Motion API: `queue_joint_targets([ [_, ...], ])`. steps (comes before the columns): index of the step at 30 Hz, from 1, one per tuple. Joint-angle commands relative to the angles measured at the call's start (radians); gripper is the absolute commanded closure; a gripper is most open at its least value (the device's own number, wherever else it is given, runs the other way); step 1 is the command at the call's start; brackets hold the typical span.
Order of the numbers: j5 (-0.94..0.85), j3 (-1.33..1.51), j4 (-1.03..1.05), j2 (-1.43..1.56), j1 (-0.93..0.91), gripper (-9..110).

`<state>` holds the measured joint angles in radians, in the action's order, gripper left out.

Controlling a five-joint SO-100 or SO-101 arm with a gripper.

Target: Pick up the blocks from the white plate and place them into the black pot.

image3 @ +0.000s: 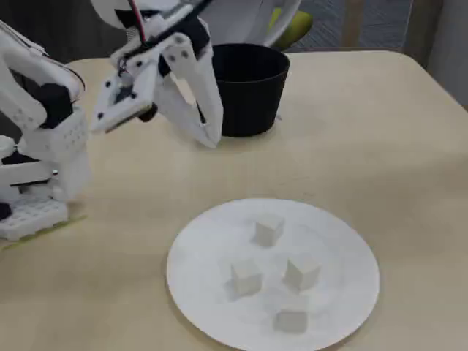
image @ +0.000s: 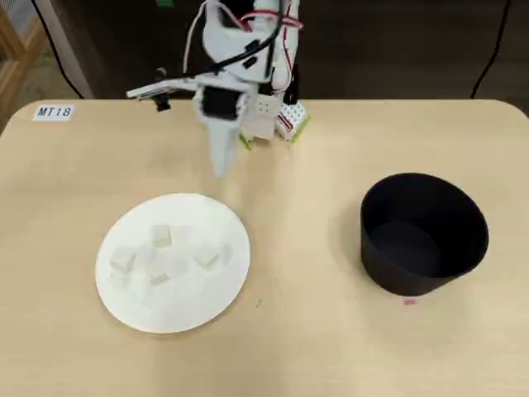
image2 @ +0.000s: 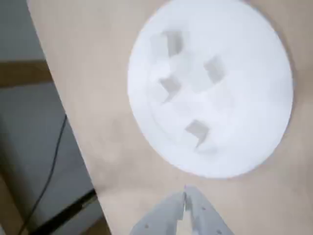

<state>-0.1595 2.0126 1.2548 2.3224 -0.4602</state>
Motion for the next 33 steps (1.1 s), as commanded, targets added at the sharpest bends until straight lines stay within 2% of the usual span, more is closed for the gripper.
queue_joint_targets([
  [1,-0.064,-0.204,0.055,-0.193,-0.091,104],
  [9,-0.25,-0.868,0.41,-0.838,-0.164,104],
  [15,-0.27,-0.948,0.407,-0.985,-0.213,104],
  [26,-0.267,-1.123,0.387,-1.259,-0.173,104],
  [30,-0.279,-1.25,0.383,-1.35,-0.17,86],
  [33,-0.27,-1.295,0.383,-1.376,-0.187,78],
])
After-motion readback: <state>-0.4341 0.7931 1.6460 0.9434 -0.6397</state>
